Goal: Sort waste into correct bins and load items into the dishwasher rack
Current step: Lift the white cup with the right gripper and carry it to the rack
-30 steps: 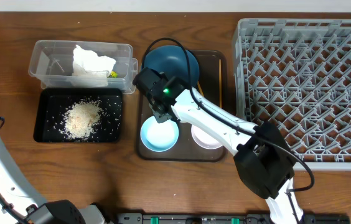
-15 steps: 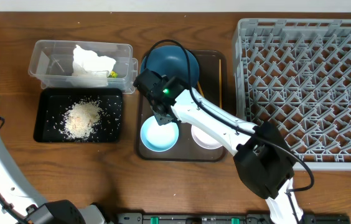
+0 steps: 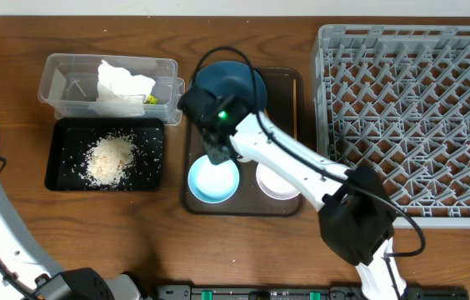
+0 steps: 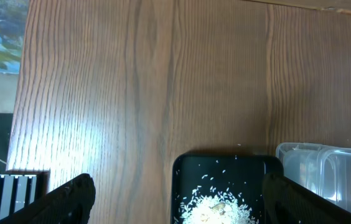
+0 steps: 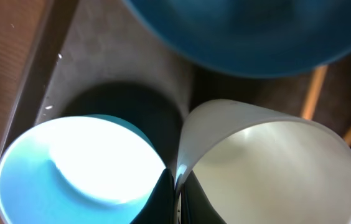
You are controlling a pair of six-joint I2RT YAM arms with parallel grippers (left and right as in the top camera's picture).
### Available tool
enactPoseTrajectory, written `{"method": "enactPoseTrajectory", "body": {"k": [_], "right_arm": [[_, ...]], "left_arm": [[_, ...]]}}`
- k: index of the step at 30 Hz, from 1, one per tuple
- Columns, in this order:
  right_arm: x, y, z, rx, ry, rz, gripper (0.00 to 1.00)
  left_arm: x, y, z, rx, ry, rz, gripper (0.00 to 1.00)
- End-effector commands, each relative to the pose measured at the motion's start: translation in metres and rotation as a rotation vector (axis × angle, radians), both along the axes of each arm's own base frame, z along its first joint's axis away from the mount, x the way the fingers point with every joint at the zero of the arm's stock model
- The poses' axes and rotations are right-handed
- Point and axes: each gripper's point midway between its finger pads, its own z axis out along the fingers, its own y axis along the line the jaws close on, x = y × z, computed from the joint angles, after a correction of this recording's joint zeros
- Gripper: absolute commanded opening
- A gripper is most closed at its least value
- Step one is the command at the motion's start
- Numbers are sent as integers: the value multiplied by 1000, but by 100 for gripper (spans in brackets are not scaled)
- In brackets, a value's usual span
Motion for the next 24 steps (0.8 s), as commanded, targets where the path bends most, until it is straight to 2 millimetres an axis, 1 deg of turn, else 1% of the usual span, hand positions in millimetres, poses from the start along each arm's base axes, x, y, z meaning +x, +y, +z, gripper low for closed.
{"method": "enactPoseTrajectory", "body": {"k": [1,3,5,9,10,12,13,14,15,17,19,21,24], "right_arm": [[28,-11,33,38,-54,-36,1],[43,-20,51,55,-83,-46,1],[61,-33,72,85,-115,-80,1],[97,-64,114,161,-178,-82,1],[107,-78,126,177,-202,-94,1],[122,-104,142,198,-235,-137,1],[129,-120,149,204,-251,-171,1],[137,-140,154,205,-267,-213,1],[146,-167,158,205,-279,-270,1],[153,-202,157,223,-261,-343,1],[154,-239,153,261,-220,-415,1],[154,-271,148,303,-183,-481,1],[154,-324,143,373,-156,-586,1]], "left_arm": [[-1,3,-1,2,5,16,88],[-1,3,-1,2,5,16,89],[-1,3,-1,2,5,16,88],[-1,3,-1,2,5,16,88],[-1,3,-1,2,5,16,89],[-1,3,-1,2,5,16,89],[-1,3,-1,2,5,16,88],[-1,3,-1,2,5,16,88],[-1,3,-1,2,5,16,89],[-1,3,-1,2,5,16,89],[-1,3,-1,2,5,16,89],[-1,3,-1,2,5,16,88],[-1,3,-1,2,5,16,88]]}}
